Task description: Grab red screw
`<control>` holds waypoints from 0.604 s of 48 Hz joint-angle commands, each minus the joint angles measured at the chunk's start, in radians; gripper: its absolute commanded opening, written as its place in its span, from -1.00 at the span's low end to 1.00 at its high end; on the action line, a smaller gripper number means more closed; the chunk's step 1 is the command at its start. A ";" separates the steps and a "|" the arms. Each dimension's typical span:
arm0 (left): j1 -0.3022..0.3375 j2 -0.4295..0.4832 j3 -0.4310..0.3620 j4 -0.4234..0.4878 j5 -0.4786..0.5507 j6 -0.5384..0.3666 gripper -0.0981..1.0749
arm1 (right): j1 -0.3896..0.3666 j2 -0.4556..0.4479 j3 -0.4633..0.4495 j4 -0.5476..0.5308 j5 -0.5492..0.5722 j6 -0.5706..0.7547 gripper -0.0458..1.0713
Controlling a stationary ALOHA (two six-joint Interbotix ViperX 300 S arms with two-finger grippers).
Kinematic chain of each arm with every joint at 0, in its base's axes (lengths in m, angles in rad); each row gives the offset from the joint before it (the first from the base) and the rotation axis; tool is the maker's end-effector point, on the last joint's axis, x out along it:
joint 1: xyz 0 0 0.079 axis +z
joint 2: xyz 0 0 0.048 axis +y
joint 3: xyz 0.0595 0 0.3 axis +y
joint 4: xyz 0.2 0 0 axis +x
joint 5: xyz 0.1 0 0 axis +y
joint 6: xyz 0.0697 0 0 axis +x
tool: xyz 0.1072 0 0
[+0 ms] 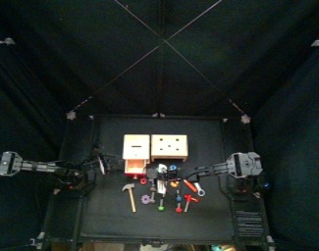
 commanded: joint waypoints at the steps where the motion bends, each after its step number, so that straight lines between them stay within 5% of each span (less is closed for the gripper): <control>1: 0.003 0.002 -0.014 0.003 0.000 0.002 0.61 | 0.005 0.008 -0.051 0.006 -0.003 0.003 -0.14; 16: 0.003 0.002 -0.012 0.003 0.006 0.002 0.61 | 0.005 0.035 -0.107 0.137 0.044 0.164 0.35; 29: 0.003 0.002 -0.014 0.003 0.014 0.002 0.61 | 0.006 0.049 -0.140 -0.005 0.072 0.497 0.39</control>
